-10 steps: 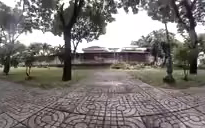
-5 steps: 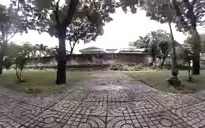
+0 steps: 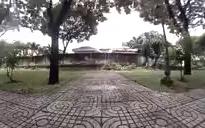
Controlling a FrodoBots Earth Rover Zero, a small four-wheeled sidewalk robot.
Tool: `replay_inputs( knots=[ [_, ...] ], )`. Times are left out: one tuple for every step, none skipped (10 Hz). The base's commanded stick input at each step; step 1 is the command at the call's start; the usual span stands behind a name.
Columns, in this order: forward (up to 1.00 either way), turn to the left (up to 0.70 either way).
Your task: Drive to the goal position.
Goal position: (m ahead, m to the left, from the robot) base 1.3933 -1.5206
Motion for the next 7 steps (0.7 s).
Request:
replay_inputs(
  knots=[
    [0.0, -0.45],
    [0.0, -0.45],
    [0.0, -0.45],
    [0.0, -0.45],
    [0.0, -0.45],
    [0.0, -0.45],
    [0.0, -0.45]
  ],
)
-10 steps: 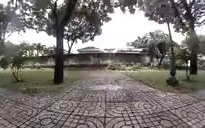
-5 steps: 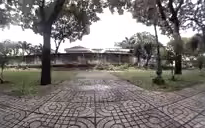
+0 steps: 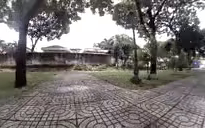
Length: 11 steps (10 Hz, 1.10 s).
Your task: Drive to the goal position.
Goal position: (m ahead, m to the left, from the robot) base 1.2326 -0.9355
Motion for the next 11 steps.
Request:
replay_inputs(
  knots=[
    [0.0, -0.45],
    [0.0, -0.45],
    [0.0, -0.45],
    [0.0, -0.45],
    [0.0, -0.45],
    [0.0, -0.45],
    [0.12, -0.43],
    [0.6, -0.34],
    [1.0, -0.27],
    [1.0, -0.27],
    [1.0, -0.27]
  ],
)
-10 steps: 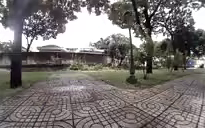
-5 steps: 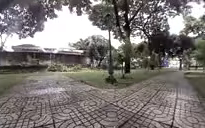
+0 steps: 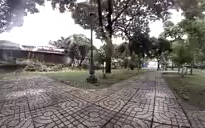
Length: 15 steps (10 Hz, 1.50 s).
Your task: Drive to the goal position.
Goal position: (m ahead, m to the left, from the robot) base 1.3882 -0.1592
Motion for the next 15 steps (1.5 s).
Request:
replay_inputs(
  knots=[
    [1.0, -0.22],
    [1.0, -0.1],
    [1.0, 0.0],
    [1.0, 0.0],
    [1.0, 0.0],
    [1.0, 0.0],
    [1.0, 0.0],
    [1.0, 0.0],
    [1.0, 0.0],
    [1.0, 0.0],
    [1.0, 0.0],
    [1.0, 0.0],
    [1.0, 0.0],
    [1.0, 0.0],
    [1.0, 0.0]
  ],
)
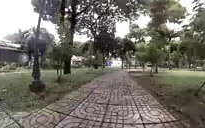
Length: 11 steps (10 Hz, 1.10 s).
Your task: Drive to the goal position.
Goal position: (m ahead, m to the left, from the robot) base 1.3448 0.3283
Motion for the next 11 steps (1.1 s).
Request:
replay_inputs(
  knots=[
    [1.0, 0.0],
    [1.0, 0.0],
    [1.0, 0.0],
    [1.0, 0.0],
    [1.0, 0.0],
    [1.0, 0.0],
    [1.0, 0.0],
    [1.0, 0.0],
    [1.0, 0.0],
    [1.0, 0.0],
    [1.0, 0.0]
  ],
)
